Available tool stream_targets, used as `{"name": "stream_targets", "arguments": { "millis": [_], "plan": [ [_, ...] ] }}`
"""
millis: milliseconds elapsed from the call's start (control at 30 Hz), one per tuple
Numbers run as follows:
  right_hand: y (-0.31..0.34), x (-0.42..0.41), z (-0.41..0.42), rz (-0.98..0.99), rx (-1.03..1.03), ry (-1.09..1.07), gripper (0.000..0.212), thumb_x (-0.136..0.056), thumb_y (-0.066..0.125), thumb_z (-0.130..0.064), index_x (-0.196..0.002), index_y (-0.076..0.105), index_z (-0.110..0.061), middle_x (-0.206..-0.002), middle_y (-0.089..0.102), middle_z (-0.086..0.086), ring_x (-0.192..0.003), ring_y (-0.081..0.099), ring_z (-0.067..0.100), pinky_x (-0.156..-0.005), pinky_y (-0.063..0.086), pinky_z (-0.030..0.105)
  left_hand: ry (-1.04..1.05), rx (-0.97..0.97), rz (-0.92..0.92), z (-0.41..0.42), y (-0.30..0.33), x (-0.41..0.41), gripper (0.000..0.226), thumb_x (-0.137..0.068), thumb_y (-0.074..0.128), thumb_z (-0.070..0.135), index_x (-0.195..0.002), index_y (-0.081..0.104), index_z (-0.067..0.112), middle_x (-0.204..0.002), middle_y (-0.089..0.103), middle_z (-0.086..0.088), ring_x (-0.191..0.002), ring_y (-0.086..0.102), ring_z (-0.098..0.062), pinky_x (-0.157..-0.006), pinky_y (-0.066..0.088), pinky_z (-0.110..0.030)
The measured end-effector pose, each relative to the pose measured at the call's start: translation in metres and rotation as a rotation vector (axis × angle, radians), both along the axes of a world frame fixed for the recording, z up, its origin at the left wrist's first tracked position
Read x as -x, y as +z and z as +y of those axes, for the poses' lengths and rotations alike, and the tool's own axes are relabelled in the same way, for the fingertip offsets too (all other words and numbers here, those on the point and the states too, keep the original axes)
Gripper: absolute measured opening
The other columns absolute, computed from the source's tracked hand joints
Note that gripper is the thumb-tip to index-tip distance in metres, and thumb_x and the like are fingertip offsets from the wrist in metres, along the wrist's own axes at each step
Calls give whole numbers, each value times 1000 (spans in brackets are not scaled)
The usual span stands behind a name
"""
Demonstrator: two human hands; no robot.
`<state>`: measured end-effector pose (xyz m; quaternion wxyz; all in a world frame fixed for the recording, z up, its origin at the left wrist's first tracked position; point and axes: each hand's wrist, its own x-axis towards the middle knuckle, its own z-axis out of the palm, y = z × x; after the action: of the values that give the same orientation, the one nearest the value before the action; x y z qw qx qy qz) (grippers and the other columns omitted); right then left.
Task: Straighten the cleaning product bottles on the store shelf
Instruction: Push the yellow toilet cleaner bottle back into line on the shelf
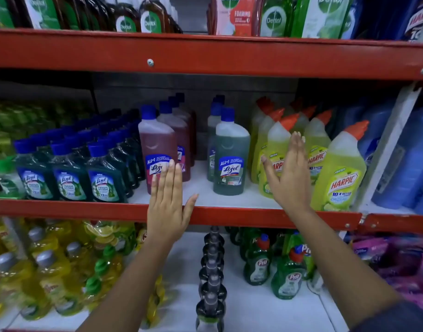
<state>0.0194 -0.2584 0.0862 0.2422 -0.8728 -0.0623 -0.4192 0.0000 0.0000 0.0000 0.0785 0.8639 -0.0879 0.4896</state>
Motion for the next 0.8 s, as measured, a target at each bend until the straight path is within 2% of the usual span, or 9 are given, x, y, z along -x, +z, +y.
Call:
{"name": "stream_targets", "arguments": {
  "millis": [133,233,300,400,533,700,800],
  "plan": [
    [20,-20,0,4,-115,-25,78,-92,51,-48,-145,23,1,-150,33,22,-140,28,33,-112,25,38,55,5,38,9,-20,1,72,-106,19,52,-154,20,-1,-161,28,-21,-151,19,-30,-127,2,-41],
    [28,-36,0,-11,-156,-105,70,-87,55,-52,-127,44,4,-125,53,26,-118,48,39,-93,40,44,98,-21,24,13,-39,-2,72,-105,20,53,-151,28,-1,-156,38,-23,-148,26,-31,-127,3,-43],
    [33,-42,-1,1,-155,-156,64,-85,56,-55,-112,50,3,-110,57,25,-104,54,40,-80,42,44,144,-49,-13,17,-48,-7,71,-106,21,53,-148,35,-2,-151,45,-24,-144,31,-33,-127,5,-43],
    [35,-47,0,21,-139,-204,58,-86,55,-52,-106,50,2,-107,58,23,-101,55,39,-76,43,44,146,-63,-82,19,-55,-15,66,-106,23,50,-143,41,-2,-145,52,-24,-140,35,-34,-126,8,-42],
    [37,-49,0,35,-57,-248,55,-90,50,-49,-108,48,3,-110,57,25,-104,54,40,-78,44,45,158,-77,-195,20,-61,-25,60,-107,26,46,-138,45,-1,-137,58,-26,-141,30,-33,-126,8,-42],
    [39,-45,-2,44,-3,-220,54,-91,49,-47,-106,47,5,-108,57,27,-101,55,42,-76,44,46,176,-93,-212,22,-62,-27,58,-107,27,44,-137,46,-2,-136,58,-26,-147,25,-30,-127,9,-43],
    [38,-37,-3,26,3,-194,52,-91,51,-45,-102,47,5,-105,57,27,-98,55,42,-72,42,45,176,-83,-203,22,-61,-26,58,-106,27,44,-137,46,-2,-138,56,-25,-156,10,-21,-127,9,-43]
  ]
}}
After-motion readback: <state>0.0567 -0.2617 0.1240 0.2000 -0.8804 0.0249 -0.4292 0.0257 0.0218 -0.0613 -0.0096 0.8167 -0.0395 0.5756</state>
